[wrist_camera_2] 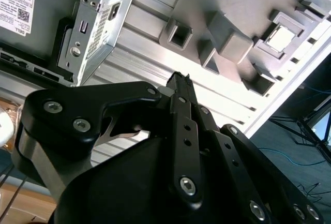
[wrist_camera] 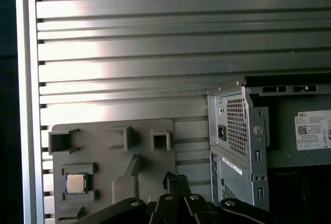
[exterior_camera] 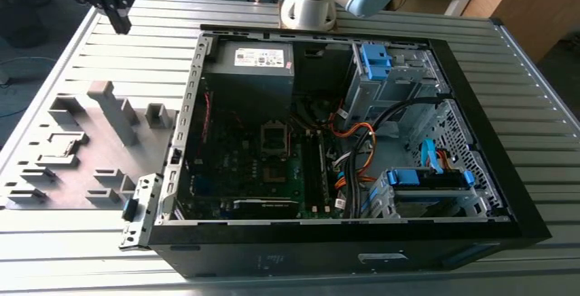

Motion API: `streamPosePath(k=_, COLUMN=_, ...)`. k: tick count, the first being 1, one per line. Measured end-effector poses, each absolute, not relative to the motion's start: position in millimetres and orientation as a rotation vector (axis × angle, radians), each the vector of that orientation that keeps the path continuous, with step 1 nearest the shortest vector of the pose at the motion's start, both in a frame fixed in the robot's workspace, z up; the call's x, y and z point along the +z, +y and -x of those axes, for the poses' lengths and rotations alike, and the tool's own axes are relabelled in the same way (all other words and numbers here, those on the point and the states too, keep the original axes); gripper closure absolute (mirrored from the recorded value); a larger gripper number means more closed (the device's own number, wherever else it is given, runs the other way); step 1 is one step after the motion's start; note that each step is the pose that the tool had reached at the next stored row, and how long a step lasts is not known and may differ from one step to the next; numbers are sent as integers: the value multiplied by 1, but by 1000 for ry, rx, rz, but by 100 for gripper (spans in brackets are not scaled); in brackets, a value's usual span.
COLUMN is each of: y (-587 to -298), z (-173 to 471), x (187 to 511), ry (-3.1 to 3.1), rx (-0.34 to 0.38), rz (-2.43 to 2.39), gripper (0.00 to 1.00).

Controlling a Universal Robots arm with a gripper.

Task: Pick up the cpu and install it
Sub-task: 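Reach for the cpu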

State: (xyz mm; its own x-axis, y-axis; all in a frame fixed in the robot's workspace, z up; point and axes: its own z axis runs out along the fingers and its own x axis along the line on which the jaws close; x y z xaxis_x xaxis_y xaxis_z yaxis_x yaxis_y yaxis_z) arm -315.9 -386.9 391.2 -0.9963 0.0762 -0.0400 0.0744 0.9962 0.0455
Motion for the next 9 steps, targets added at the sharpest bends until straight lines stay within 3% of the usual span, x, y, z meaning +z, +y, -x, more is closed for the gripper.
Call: streamPosePath(k=9, y=-387, z=328, x=391, ry=3096, rx=68, rz=-117, gripper=89)
